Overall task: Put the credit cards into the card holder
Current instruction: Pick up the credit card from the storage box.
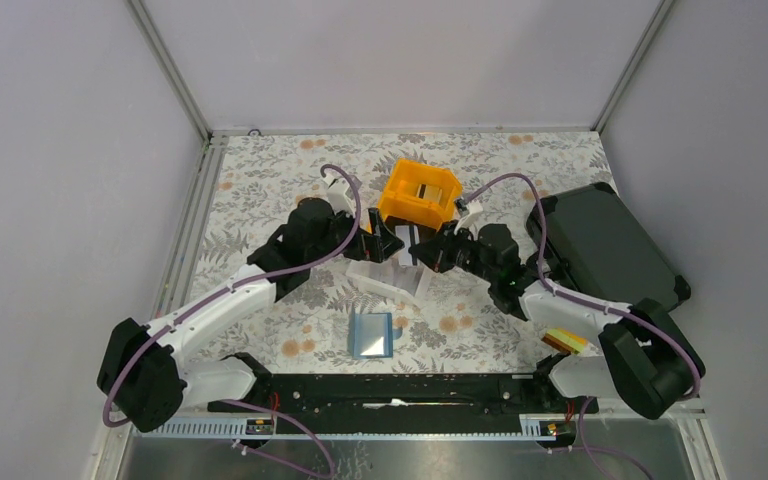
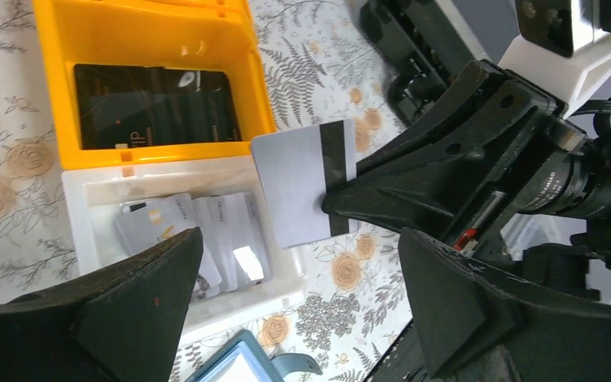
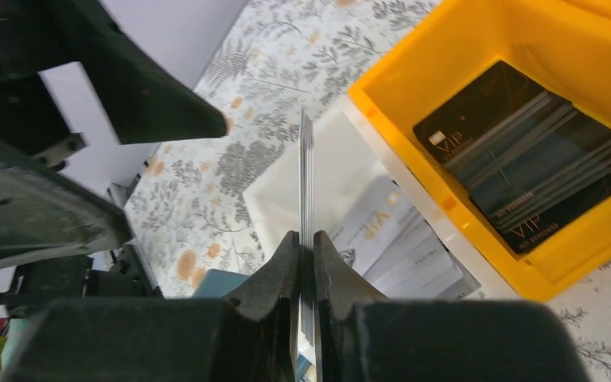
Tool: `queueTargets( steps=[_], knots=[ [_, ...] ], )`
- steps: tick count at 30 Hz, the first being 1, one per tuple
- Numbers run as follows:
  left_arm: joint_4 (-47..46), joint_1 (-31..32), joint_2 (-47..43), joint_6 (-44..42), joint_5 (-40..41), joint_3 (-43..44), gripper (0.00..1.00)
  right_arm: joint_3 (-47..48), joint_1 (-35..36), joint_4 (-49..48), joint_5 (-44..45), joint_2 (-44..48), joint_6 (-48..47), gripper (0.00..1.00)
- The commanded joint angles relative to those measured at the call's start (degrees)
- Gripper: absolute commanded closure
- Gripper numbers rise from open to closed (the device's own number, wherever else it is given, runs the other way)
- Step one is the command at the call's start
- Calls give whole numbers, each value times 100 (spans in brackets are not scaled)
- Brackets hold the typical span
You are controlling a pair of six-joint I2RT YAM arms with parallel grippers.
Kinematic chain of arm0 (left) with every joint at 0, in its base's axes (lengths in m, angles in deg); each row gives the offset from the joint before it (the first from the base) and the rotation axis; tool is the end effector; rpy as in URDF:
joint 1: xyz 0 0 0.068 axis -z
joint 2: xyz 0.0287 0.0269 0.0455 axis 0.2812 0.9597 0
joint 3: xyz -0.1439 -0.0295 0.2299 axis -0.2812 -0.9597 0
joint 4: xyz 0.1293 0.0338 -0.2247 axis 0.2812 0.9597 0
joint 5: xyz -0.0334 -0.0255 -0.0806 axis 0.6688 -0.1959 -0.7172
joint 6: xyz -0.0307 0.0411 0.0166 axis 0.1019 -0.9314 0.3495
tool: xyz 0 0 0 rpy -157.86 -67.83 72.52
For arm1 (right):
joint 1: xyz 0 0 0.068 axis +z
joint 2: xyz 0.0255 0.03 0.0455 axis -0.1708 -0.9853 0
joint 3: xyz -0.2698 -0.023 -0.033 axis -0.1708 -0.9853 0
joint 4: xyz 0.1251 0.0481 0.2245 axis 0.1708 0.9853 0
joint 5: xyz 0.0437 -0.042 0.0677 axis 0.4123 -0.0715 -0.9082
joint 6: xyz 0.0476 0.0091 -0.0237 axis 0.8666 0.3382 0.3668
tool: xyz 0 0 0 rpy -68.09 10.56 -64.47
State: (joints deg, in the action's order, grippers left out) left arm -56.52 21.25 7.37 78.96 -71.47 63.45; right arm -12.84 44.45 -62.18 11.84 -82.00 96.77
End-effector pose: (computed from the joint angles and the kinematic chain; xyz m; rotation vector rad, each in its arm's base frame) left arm 0.2106 -0.1710 0.2849 0.2747 2.0806 -0.9454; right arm 0.2179 0.1630 0.2198 -0.2980 1.8053 1.0789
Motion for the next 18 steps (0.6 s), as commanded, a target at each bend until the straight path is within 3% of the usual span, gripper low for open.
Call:
queueTargets(
  steps=[1,14,16,18],
  knots=[
    [-863,-205,-78,305,-701,-128,1,37,-99,-430,-568,390,15,100],
    [-1366,-420,-87,438,-1160,-341,1,5,-361,-1543,-1757,296,1218,100],
    [-1470,-426,-85,437,-1301,-383,4,23,-412,-1713,-1922,234,1363,100],
    [-1633,-445,-86,466,-1499,-436,14,63,-426,-1814,-2057,170,1453,100]
  ],
)
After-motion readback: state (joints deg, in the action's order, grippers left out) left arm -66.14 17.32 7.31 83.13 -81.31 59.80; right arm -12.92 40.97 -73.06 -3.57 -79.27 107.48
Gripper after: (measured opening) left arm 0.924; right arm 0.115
